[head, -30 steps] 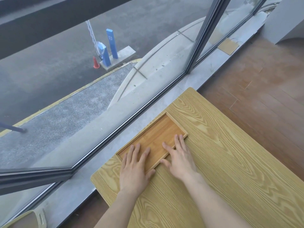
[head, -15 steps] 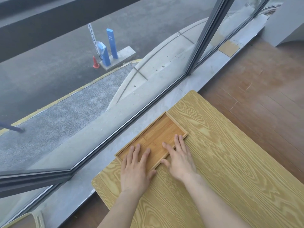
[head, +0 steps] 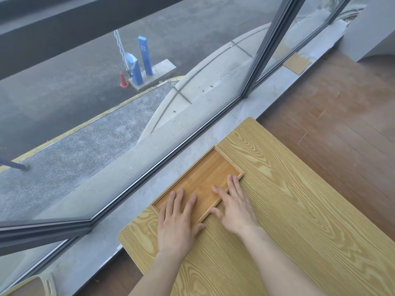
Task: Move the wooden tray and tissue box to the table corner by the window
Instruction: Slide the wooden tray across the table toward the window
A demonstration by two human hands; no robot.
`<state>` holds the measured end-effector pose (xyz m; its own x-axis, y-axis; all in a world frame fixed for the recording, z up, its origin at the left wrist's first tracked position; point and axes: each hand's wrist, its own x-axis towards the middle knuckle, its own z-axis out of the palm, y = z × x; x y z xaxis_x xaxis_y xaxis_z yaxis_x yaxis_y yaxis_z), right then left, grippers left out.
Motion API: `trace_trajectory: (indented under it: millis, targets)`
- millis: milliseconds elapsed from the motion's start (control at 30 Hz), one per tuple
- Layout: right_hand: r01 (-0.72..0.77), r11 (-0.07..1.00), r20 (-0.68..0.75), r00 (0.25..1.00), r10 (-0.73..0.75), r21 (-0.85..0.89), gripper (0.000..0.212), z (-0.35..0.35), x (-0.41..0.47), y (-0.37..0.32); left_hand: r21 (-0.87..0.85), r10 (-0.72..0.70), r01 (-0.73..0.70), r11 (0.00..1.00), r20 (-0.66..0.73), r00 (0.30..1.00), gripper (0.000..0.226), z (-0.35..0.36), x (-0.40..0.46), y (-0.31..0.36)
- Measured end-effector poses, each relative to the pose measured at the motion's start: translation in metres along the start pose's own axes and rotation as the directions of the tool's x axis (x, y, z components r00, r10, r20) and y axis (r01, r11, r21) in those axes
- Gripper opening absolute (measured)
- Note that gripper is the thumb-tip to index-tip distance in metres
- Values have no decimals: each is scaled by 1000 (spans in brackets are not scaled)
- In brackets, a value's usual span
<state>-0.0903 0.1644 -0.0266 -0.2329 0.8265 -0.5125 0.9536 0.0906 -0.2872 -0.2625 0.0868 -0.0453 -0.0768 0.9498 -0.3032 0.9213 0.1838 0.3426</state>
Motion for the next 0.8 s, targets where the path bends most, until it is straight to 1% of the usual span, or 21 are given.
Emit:
trace_trajectory:
  millis: [500, 700, 800]
  targets:
    - [-2, 1000, -17, 1000, 3, 18, 71, 3, -1, -1, 2, -4, 4, 1000, 30, 1000, 85, -3, 1, 0]
    - [-7, 1000, -15, 1000, 7, 3, 71, 2, -2, 0, 10, -5, 4, 1000, 50, 999, 85, -4, 2, 0]
    - [-8, 999, -29, 1000, 7, -35, 72, 5, -3, 0, 5, -9, 9, 1000, 52, 999, 85, -5, 2, 1]
